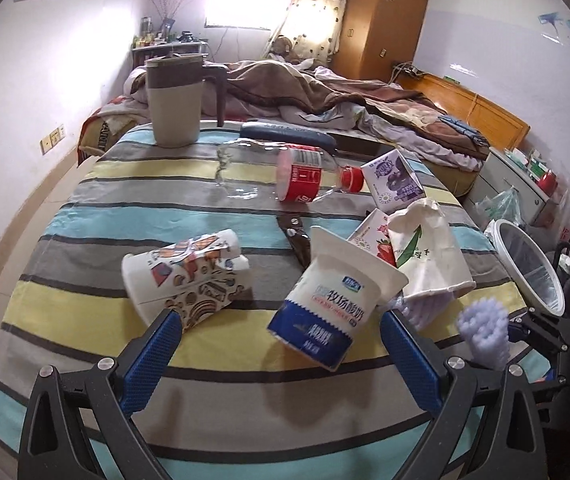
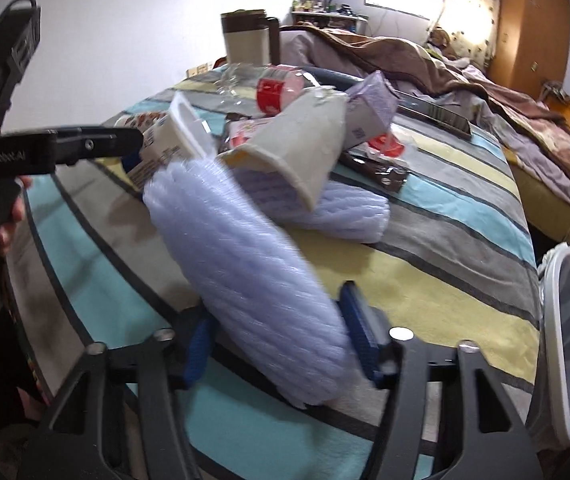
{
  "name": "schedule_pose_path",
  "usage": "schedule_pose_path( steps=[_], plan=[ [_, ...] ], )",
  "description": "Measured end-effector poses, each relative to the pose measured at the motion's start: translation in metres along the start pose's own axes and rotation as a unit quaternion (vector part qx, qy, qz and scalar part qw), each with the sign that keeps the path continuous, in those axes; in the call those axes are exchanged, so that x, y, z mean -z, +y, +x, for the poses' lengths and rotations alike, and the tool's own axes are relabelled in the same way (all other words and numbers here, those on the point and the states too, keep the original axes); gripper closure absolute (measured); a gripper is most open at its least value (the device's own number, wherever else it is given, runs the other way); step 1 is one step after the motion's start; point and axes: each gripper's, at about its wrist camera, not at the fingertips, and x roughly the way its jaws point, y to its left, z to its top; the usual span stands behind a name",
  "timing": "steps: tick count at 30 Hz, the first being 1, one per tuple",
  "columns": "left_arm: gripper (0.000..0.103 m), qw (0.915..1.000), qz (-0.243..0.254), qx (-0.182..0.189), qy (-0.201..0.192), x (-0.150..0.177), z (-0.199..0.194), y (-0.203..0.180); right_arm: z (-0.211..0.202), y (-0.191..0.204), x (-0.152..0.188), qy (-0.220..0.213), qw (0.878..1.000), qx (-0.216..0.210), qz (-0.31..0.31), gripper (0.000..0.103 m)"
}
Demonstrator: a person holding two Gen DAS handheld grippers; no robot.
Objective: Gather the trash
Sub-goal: 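Grasp the white-and-blue yogurt cup with left tool while right tool grasps lavender foam sleeve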
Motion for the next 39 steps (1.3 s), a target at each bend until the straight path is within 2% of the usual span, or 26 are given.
schedule_pose_path(
  steps=[2,6,8,10,16,21,27,28,29,30,39],
  plan=[
    [0.006,0.9999,0.011,0.009,0.007,0.000,0.005,-0.006,-0.002,-0.003,0.000,-0.008,1.000,-0.005,0.012,0.051],
    [0.018,0.9995,0.016,0.015,0.025,0.001,0.016,-0.013,-0.005,-0.007,0.001,-0.013,0.999,-0.014,0.026,0.052],
    [0.034,0.9991,0.017,0.024,0.032,0.002,0.020,-0.015,-0.007,-0.006,0.002,-0.006,1.000,-0.009,0.026,0.052],
    [0.042,0.9985,0.018,0.027,0.044,0.002,0.025,-0.016,-0.010,-0.007,0.002,-0.002,1.000,-0.002,0.023,0.052],
    [0.043,0.9988,0.009,0.039,0.027,0.002,0.018,-0.020,-0.016,-0.016,-0.002,-0.015,1.000,0.008,0.001,0.047],
    [0.043,0.9984,0.003,0.051,0.025,0.002,0.013,-0.026,-0.017,-0.027,-0.003,-0.020,1.000,-0.002,0.024,0.047],
    [0.043,0.9988,0.001,0.034,0.036,0.010,0.020,-0.028,-0.003,-0.027,0.006,0.010,1.000,-0.011,0.028,0.049],
    [0.043,0.9987,-0.001,0.035,0.036,0.011,0.020,-0.028,-0.002,-0.027,0.008,0.013,1.000,-0.004,0.027,0.054],
    [0.043,0.9985,-0.005,0.040,0.037,0.010,0.021,-0.028,-0.002,-0.028,0.010,0.013,1.000,-0.003,0.027,0.069],
    [0.043,0.9984,-0.007,0.043,0.037,0.010,0.022,-0.028,-0.002,-0.030,0.011,0.012,0.999,-0.001,0.032,0.072],
    [0.044,0.9990,-0.018,0.025,0.031,0.017,0.013,-0.031,-0.014,-0.042,0.020,-0.017,0.997,-0.024,0.071,0.075]
  ],
)
